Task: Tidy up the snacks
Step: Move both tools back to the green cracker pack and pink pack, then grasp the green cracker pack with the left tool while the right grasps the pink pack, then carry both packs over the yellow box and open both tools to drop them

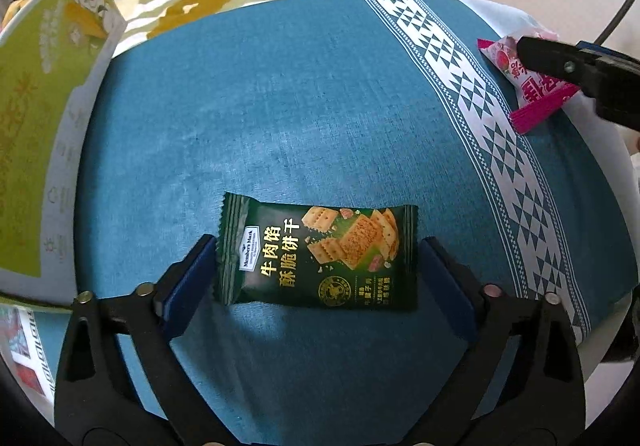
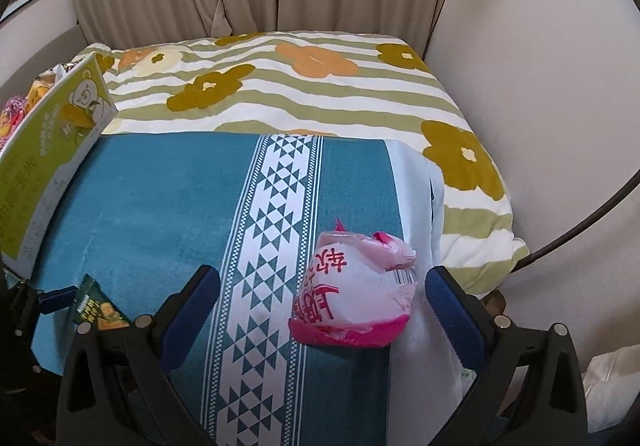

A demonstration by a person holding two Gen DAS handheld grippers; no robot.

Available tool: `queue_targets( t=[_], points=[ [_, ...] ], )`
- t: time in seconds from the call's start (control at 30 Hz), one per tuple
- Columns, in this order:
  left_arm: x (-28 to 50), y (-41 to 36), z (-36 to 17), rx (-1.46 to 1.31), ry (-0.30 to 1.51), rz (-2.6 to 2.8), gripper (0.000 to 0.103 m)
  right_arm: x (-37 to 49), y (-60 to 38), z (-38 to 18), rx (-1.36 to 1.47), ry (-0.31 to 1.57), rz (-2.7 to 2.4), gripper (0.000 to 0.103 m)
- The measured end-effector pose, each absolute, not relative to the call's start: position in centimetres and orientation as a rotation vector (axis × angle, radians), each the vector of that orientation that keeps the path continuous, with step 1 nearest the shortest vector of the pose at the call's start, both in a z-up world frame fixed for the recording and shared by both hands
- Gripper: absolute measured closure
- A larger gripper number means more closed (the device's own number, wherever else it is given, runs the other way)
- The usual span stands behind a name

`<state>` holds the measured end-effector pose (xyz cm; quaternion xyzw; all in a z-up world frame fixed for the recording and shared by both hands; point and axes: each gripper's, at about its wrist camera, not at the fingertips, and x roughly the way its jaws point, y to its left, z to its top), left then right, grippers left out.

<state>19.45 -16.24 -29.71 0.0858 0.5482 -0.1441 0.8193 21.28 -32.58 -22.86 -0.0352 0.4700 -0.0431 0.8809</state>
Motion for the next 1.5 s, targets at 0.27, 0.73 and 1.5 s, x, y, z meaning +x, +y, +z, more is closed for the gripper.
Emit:
queue_targets(
  t=[0.27, 0.73, 1.5],
  points=[
    [19.4, -15.9, -29.1, 0.212, 1.158, -0.341, 0.029, 22.2, -32.8, -23.8, -0.076, 1.002, -0.109, 0.003],
    [18.9, -16.1, -28.3, 0.212, 1.145, -0.342, 0.042, 22.8, -33.3, -25.5, -0.157, 1.051, -0.121, 0.05],
    [16.3, -14.3, -17.5, 0.132, 0.955, -0.235, 0.043, 19.7, -31.6, -16.8, -0.097, 0.914, 0.051, 0.062]
  ],
)
